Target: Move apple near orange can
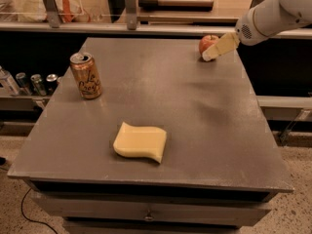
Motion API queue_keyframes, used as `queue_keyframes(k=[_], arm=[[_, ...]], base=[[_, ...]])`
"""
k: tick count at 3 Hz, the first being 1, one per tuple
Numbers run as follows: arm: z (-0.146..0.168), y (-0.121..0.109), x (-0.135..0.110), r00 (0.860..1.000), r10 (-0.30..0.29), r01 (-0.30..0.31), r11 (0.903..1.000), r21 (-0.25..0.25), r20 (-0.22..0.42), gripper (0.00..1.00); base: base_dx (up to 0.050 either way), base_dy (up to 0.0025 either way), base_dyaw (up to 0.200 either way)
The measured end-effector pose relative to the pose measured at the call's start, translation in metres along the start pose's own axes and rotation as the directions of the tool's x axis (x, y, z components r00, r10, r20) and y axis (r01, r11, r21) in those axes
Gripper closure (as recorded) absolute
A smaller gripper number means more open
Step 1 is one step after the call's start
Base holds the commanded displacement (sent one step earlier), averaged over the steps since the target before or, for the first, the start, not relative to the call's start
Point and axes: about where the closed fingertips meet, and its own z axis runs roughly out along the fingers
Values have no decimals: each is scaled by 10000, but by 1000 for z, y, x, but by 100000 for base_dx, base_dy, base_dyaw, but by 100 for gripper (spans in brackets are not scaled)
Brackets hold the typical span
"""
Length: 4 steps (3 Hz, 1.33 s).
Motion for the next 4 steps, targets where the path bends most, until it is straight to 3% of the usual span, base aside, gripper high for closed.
queue_keyframes(k=[2,4], arm=[[46,-15,-14,9992,363,-367,9990,256,176,0],[82,-22,-25,9986,507,-509,9986,131,149,0]], base=[[0,0,0],[0,0,0]])
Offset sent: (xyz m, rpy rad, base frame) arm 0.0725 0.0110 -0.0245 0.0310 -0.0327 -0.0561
